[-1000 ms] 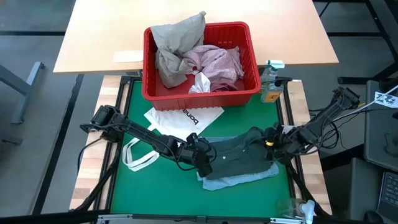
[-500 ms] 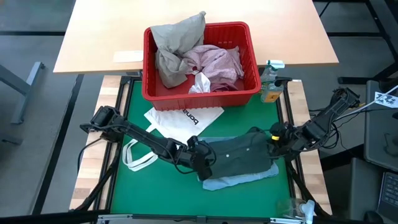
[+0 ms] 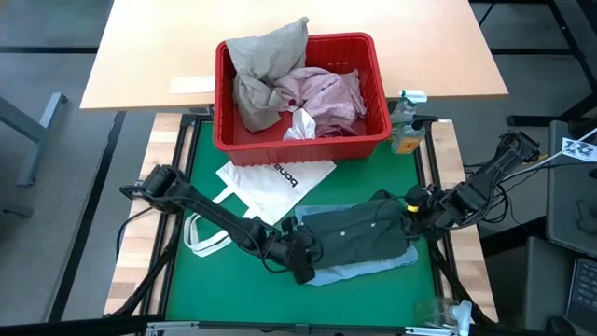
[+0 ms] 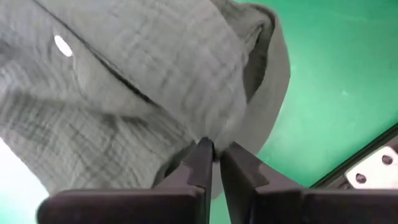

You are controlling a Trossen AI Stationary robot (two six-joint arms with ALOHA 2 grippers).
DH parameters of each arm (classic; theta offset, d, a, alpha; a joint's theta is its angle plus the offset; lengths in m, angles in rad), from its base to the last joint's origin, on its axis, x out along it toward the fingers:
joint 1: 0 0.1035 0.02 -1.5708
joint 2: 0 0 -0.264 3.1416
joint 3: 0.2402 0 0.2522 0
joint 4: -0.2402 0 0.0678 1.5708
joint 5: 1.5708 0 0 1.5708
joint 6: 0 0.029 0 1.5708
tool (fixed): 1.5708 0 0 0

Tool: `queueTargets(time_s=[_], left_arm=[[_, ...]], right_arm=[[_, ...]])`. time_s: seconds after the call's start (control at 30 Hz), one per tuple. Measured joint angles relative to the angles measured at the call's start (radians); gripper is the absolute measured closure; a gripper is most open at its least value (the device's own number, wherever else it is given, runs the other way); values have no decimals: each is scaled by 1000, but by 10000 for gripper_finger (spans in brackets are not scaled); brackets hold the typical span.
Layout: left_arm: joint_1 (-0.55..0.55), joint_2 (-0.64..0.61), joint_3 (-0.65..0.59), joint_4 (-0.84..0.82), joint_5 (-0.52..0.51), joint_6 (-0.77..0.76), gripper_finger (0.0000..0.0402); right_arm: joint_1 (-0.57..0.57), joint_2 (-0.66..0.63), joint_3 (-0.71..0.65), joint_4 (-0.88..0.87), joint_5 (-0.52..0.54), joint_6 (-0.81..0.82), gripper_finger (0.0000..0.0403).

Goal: Fold laundry
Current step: Fold the green shirt

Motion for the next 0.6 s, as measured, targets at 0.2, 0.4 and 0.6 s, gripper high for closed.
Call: queueTargets(time_s=[0.2, 0.4, 0.6], left_arm=[[-19, 92, 0, -20, 24, 2, 262], [-19, 99, 2, -84, 25, -14, 262], [-24, 91, 15, -103, 28, 12, 262]], right_arm=[[0, 0, -1, 1, -77, 0, 370], [0, 0, -1, 1, -131, -1, 363], [0, 0, -1, 1, -189, -5, 304]])
